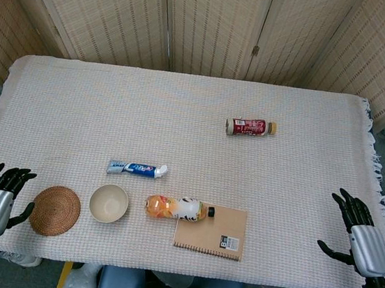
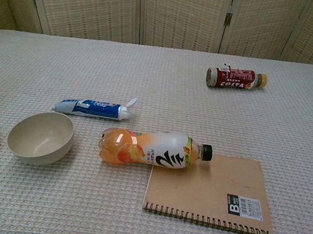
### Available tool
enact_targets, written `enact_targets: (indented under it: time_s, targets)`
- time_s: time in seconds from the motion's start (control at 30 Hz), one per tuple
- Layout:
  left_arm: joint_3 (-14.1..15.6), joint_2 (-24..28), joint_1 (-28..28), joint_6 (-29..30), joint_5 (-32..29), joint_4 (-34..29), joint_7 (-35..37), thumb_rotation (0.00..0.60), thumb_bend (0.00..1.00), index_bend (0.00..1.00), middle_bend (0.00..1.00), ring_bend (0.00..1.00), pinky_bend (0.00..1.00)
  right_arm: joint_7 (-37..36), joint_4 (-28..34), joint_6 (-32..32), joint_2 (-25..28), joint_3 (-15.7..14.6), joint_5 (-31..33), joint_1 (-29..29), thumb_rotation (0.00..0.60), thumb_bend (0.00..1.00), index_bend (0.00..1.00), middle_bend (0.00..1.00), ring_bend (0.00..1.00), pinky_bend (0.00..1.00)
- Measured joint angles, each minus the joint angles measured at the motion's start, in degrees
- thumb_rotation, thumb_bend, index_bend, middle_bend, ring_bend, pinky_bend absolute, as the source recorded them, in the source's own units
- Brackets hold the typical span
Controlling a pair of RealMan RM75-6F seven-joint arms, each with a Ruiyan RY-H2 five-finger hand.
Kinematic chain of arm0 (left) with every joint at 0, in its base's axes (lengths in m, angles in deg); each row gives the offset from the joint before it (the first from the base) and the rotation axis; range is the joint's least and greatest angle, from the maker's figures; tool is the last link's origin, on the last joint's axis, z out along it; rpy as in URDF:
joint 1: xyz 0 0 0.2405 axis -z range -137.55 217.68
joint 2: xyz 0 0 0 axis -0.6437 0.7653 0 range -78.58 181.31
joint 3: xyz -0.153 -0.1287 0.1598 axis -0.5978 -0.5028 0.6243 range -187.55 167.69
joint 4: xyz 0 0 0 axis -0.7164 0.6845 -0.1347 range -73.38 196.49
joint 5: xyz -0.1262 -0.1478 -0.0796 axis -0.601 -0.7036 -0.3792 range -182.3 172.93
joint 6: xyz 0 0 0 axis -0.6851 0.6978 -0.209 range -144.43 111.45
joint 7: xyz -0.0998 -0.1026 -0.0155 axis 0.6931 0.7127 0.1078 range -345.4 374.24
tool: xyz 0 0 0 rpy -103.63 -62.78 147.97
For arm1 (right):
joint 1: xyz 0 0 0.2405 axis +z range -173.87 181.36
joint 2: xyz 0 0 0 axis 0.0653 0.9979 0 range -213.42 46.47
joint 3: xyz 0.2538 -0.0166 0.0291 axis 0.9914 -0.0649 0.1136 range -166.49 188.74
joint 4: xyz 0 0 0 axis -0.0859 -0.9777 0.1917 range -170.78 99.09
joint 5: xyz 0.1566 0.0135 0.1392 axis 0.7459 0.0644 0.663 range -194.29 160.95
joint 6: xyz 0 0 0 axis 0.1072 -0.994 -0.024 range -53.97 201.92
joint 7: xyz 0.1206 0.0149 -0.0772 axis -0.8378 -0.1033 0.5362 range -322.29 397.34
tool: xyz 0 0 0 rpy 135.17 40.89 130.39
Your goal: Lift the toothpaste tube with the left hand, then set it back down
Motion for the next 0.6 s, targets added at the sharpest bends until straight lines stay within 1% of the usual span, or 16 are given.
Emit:
enact_targets:
  time_s: [0.37,0.6]
  targets:
    - [-0.1,0.6,-0.32,-0.73,0.92,-0.98,-1.3,0.6,0.4,0.27,0.24,0.19,0.05,-0.53,-0.31,-0.09,-0.02,0.25,-0.37,-0.29,0.6,0.25,0.0,0.01,0.0,0.0]
    - [-1.0,1.22,0.81,-2.07,1.45,-1.78,-1.77,0.6,0.4,0.27,0.24,0.19,0.05,-1.3,-1.03,-0.52,-0.29,0.61,-0.43,-0.54,0.6,0.25,0.0,0.01,0.0,0.0]
